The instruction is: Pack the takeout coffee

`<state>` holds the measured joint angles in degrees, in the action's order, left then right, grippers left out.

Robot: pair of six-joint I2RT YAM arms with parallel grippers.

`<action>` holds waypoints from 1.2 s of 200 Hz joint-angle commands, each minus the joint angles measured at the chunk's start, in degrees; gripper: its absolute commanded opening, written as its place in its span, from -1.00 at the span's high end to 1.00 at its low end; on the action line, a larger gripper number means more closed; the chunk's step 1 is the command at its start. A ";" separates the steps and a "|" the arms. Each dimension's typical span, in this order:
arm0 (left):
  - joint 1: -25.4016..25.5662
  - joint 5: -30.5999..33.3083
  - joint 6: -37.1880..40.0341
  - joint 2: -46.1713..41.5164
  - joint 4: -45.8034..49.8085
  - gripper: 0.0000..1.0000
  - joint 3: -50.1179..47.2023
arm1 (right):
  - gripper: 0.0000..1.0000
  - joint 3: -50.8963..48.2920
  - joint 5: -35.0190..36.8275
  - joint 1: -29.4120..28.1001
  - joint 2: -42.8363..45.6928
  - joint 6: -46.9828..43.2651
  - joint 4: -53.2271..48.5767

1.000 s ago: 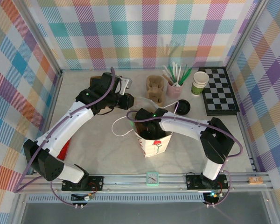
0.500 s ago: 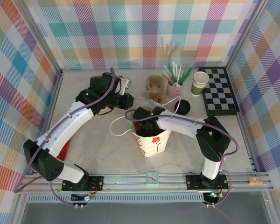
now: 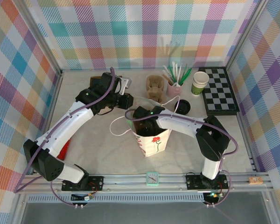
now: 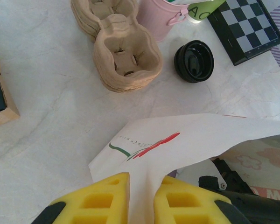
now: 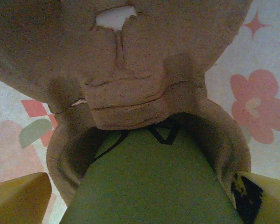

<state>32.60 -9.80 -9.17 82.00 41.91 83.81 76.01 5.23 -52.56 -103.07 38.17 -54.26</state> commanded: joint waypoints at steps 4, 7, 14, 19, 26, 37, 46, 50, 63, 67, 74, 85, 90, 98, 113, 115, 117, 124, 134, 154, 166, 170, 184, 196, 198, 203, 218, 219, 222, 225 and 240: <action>0.18 -0.04 -0.15 0.07 -0.25 0.63 1.44 | -0.98 2.74 1.03 0.40 0.87 -0.70 -3.17; 0.18 -0.02 -0.15 0.09 -0.25 0.63 1.49 | -0.98 2.93 0.94 0.34 1.02 -0.74 -3.38; 0.18 0.03 -0.10 0.17 -0.25 0.63 1.53 | -0.98 3.42 0.70 0.35 1.39 -0.86 -3.76; 0.18 -0.04 -0.15 0.18 -0.25 0.62 1.61 | -0.98 3.74 0.58 0.35 1.59 -0.93 -4.04; 0.18 -0.13 -0.15 0.27 -0.17 0.62 1.76 | -0.98 4.21 0.41 0.36 1.80 -1.07 -4.55; 0.18 -0.09 -0.23 0.35 -0.16 0.62 1.72 | -0.98 4.80 0.30 0.35 2.06 -1.34 -5.29; 0.18 -0.22 -0.32 0.36 -0.20 0.62 1.79 | -0.98 5.21 0.31 0.35 2.16 -1.43 -5.82; 0.16 -0.29 -0.28 0.36 -0.16 0.62 1.79 | -0.98 5.35 0.33 0.35 2.20 -1.43 -5.98; 0.18 -0.31 -0.41 0.27 -0.16 0.61 1.80 | -0.98 5.55 0.47 0.35 2.30 -1.50 -6.53; 0.18 -0.31 -0.41 0.27 -0.09 0.60 1.80 | -0.98 5.62 0.56 0.35 2.28 -1.47 -6.67; 0.18 -0.28 -0.41 0.23 0.01 0.58 1.84 | -0.98 5.73 0.52 0.35 2.29 -1.49 -6.82; 0.18 -0.22 -0.50 0.18 0.27 0.54 1.97 | -0.98 5.73 0.44 0.35 2.43 -1.57 -6.91; 0.18 -0.19 -0.58 0.10 0.28 0.53 1.97 | -0.98 5.87 0.52 0.39 2.43 -1.44 -6.98; 0.18 -0.30 -0.67 0.01 0.25 0.51 1.97 | -0.98 6.07 0.86 0.28 2.43 -1.43 -7.40; 0.18 -0.30 -0.72 -0.19 0.19 0.48 2.01 | -0.98 6.60 1.89 0.25 2.57 -1.11 -8.45; 0.18 -0.30 -0.75 -0.18 0.19 0.48 2.05 | -0.98 6.69 2.02 0.26 2.64 -1.09 -8.59; 0.18 -0.30 -0.76 -0.17 0.19 0.48 2.06 | -0.98 6.76 2.16 0.26 2.64 -1.09 -8.76; 0.18 -0.24 -0.85 -0.07 0.21 0.46 2.14 | -0.98 6.94 2.39 0.26 2.82 -0.92 -8.99; 0.18 -0.19 -1.01 0.00 0.28 0.43 2.41 | -0.98 7.22 2.43 0.26 3.18 -0.97 -9.30; 0.18 -0.39 -1.20 0.09 0.32 0.38 2.71 | -0.98 8.04 2.25 0.17 3.74 -0.98 -10.06; 0.18 -0.39 -1.25 0.09 0.38 0.35 2.85 | -0.98 8.67 2.24 0.17 3.94 -1.13 -10.71; 0.18 -0.39 -1.29 0.09 0.37 0.34 2.85 | -0.98 8.96 2.24 0.17 4.02 -1.11 -10.96; 0.27 -0.31 -1.39 0.11 0.36 0.31 2.88 | -0.98 9.62 2.15 0.08 4.36 -1.32 -11.54; 0.27 -0.09 -1.38 0.09 0.36 0.28 2.94 | -0.98 10.24 2.15 0.04 4.63 -1.43 -11.91; 0.27 -0.05 -1.38 0.09 0.41 0.27 2.94 | -0.98 10.26 2.15 0.07 4.65 -1.41 -12.03; 0.27 -0.13 -1.38 0.09 0.44 0.26 3.02 | -0.98 10.57 2.15 0.08 4.71 -1.50 -12.23; 0.27 -0.10 -1.38 0.09 0.54 0.23 3.20 | -0.98 11.29 2.20 0.00 4.89 -1.52 -13.01; 0.27 -0.07 -1.38 0.09 0.54 0.23 3.20 | -0.98 11.32 2.17 0.00 4.89 -1.48 -13.08; 0.27 -0.04 -1.38 0.09 0.54 0.22 3.20 | -0.98 11.48 2.15 0.00 4.90 -1.44 -13.25; 0.27 -0.04 -1.38 0.09 0.50 0.21 3.20 | -0.98 11.59 2.15 -0.05 5.00 -1.50 -13.31; 0.27 0.18 -1.38 0.09 0.54 0.17 3.20 | -0.98 12.18 2.17 -0.18 5.32 -1.46 -13.91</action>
<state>32.60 -9.78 -10.09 82.02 41.87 85.43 85.60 6.90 -52.47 -100.01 37.01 -65.65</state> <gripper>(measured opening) 0.402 0.989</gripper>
